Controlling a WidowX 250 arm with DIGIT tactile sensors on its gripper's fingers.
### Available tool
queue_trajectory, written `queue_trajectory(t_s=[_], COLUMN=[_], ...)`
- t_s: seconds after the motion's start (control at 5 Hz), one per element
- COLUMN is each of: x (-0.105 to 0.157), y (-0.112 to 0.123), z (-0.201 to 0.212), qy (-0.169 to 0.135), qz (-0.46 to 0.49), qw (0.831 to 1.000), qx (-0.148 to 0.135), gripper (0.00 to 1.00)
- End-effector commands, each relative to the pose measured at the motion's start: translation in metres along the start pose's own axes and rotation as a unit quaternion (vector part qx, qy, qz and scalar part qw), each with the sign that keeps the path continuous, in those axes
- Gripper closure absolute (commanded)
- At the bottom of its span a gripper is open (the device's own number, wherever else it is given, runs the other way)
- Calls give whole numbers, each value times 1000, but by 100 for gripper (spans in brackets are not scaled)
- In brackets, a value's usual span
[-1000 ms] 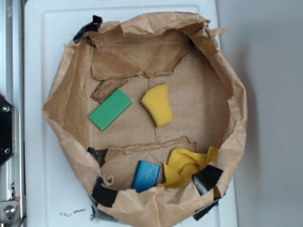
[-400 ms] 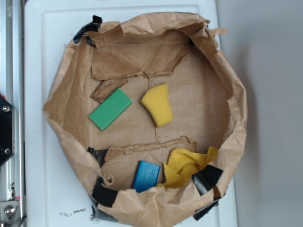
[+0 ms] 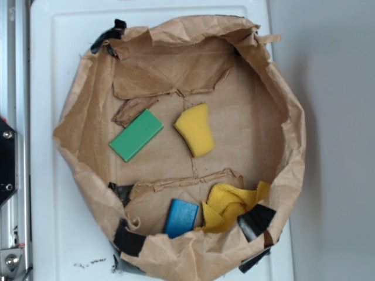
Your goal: Grab the green sponge.
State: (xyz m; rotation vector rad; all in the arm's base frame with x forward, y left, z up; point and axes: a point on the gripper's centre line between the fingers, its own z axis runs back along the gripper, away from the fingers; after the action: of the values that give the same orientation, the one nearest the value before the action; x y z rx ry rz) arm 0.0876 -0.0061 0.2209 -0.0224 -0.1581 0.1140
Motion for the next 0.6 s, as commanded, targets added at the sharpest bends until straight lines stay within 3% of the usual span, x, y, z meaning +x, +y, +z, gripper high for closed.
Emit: queue_trajectory(t_s=[0.0, 0.2, 0.4], x=[41, 65, 111], y=[-21, -22, -33], z=[-16, -29, -50], qy=[23, 26, 31], qz=[66, 106, 168], qw=[997, 994, 985], qx=[-10, 5, 23], gripper=[0, 0, 0])
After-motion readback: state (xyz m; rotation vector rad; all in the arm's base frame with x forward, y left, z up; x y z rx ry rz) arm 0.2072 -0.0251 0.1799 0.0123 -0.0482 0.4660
